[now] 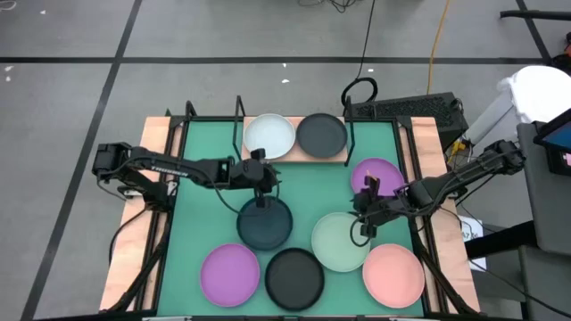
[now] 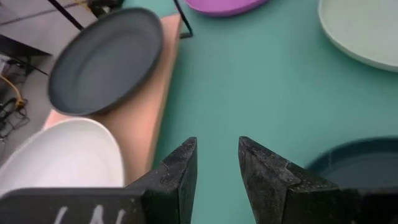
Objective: Place and stack plates onto a shelf
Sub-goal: Stack the right purple plate on top of the black plate on the shelf
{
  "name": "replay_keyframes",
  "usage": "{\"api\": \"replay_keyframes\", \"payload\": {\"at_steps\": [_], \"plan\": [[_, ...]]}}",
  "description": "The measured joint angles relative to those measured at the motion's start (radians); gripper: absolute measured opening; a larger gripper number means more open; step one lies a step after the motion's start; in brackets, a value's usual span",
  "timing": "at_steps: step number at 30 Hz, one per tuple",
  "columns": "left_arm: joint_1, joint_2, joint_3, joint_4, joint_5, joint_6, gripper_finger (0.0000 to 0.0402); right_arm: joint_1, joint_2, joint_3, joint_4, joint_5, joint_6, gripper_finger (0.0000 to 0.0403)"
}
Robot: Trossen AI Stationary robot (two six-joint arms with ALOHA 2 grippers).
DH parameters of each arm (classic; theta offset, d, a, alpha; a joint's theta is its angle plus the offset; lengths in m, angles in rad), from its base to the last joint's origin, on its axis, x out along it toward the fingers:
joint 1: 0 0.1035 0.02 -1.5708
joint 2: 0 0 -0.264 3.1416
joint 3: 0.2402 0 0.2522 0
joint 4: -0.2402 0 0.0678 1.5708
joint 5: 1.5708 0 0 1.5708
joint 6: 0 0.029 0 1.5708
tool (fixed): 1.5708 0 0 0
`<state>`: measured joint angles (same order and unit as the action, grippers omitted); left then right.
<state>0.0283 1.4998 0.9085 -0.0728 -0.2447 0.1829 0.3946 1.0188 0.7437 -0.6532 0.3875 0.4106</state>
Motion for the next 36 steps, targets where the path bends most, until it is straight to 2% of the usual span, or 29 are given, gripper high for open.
{"api": "replay_keyframes", "payload": {"at_steps": [11,21,31,36], "plan": [[-0.045,0.000,0.000,-0.079,0.000,-0.065,0.0124,0.000,0.000,-0.010,-0.248,-0.020,0.183,0.0159],[-0.083,0.000,0.000,-0.091,0.014,-0.089,0.0124,0.000,0.000,-0.132,-0.250,-0.051,0.241,0.0161],[-0.103,0.000,0.000,-0.092,0.020,-0.103,0.0124,0.000,0.000,-0.233,-0.220,-0.075,0.243,0.0210],[-0.103,0.000,0.000,-0.092,0.020,-0.108,0.0124,0.000,0.000,-0.256,-0.197,-0.078,0.260,0.0209]]}}
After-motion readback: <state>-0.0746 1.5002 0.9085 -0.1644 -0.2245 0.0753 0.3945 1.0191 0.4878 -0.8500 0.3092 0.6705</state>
